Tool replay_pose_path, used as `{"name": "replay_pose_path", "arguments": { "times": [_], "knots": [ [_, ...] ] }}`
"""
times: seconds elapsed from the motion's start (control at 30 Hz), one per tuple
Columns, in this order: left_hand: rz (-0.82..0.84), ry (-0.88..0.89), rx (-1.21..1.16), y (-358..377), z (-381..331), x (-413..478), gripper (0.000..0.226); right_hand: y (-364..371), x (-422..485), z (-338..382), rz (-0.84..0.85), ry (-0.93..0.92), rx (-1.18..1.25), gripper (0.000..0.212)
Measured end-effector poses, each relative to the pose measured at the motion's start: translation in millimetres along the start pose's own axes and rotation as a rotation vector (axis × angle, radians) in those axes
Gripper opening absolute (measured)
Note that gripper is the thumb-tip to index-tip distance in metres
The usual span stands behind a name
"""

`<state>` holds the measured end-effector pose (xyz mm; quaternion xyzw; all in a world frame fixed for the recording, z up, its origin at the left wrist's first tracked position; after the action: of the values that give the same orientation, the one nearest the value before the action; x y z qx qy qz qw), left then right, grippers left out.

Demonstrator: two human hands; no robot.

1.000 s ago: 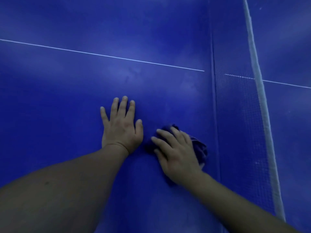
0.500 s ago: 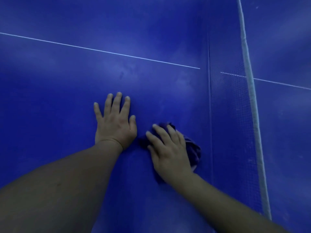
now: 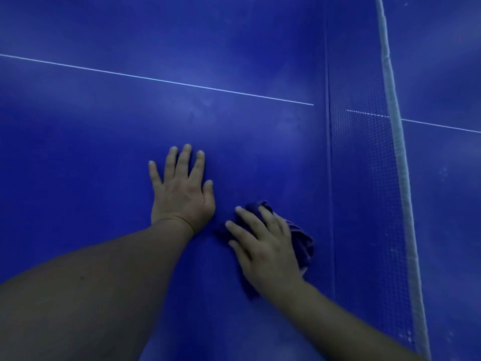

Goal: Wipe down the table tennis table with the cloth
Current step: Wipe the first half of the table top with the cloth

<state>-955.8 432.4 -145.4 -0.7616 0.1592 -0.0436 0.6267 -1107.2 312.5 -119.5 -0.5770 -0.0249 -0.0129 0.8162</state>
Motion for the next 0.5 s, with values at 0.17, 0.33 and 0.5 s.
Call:
{"name": "replay_pose_path", "arguments": {
  "times": [0.17, 0.33, 0.5],
  "knots": [
    [-0.004, 0.004, -0.005, -1, 0, 0, 0.070, -31, 96, -99, -0.116, 0.200, -0.130, 0.033],
    [-0.019, 0.034, -0.003, 2, 1, 0, 0.068, -36, 190, -153, -0.199, 0.530, -0.094, 0.040],
    [-0.015, 0.043, -0.044, 2, 2, 1, 0.067, -22, 132, -93, -0.107, 0.300, -0.110, 0.041]
  ]
}}
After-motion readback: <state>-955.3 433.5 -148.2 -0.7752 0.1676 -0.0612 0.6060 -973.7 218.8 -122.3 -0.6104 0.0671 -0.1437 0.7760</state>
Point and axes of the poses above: each hand's wrist, its own x-axis towards the middle knuckle, its own y-axis out of the palm, z = x × y, the point moved 4 cm from there along x, towards the middle knuckle, and after that the axes turned 5 degrees about -y, right-handed, at the moved point
